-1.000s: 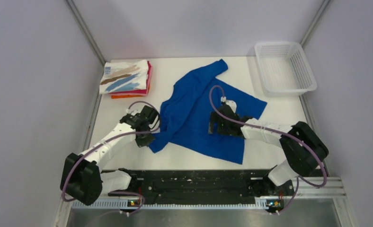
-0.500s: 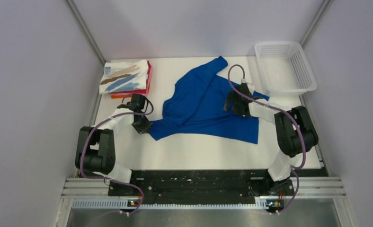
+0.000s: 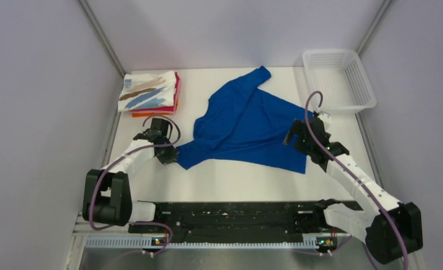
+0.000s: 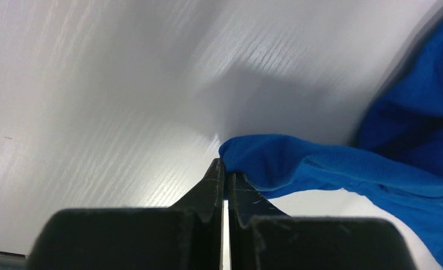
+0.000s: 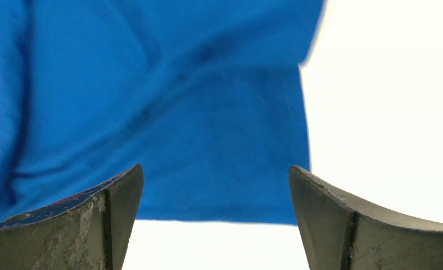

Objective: Fold and stack the t-shirts
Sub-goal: Flatten out the tshirt

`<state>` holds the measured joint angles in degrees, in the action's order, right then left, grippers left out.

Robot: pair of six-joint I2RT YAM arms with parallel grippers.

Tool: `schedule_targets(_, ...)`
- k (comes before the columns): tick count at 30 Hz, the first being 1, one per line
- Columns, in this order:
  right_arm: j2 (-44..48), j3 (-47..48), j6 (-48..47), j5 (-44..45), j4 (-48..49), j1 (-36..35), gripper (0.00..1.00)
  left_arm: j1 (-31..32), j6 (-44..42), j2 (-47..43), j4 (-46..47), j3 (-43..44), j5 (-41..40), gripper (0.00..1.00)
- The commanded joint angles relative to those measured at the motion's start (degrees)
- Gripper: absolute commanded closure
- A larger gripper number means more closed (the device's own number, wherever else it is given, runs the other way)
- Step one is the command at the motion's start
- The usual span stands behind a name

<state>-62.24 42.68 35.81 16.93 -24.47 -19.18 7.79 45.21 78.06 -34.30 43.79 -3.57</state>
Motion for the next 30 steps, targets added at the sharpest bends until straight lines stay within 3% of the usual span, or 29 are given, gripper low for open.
schedule_targets(1, 7.9, -8.7, 6.9, 0.3, -10.2, 0.8, 0.01, -0.3, -1.3, -4.3, 1.3, -2.1, 2.0, 1.00)
schedule_targets(4, 11.7, -13.8, 8.4, -2.6, -8.2, 1.0, 0.02, -0.3, -1.5, -5.3, 2.4, -2.8, 3.3, 1.00)
schedule_targets(7, 9.9, -16.5, 9.1, -3.2, -5.1, 1.1, 0.05, -0.3, -1.5, -5.6, 3.1, -3.2, 6.0, 1.00)
schedule_targets(15, 0.7, -15.5, 5.5, -4.6, -2.1, 1.0, 0.31, -0.3, -1.5, -6.9, 3.3, -3.7, 5.8, 1.00)
schedule_targets(23, 0.6, -16.5, 6.1, -3.7, -2.4, 1.0, 0.39, -0.3, -2.1, -6.1, 3.3, -3.3, 2.7, 1.00)
schedule_targets(26, -1.6, -16.0, 6.6, -3.1, -2.1, 0.9, 0.48, -0.3, -1.9, -6.1, 4.0, -3.6, 3.3, 1.00)
schedule_targets(30, -4.5, -15.7, 6.7, -2.8, -0.9, 1.0, 0.69, -0.3, -1.8, -6.3, 3.9, -4.1, 3.2, 1.00)
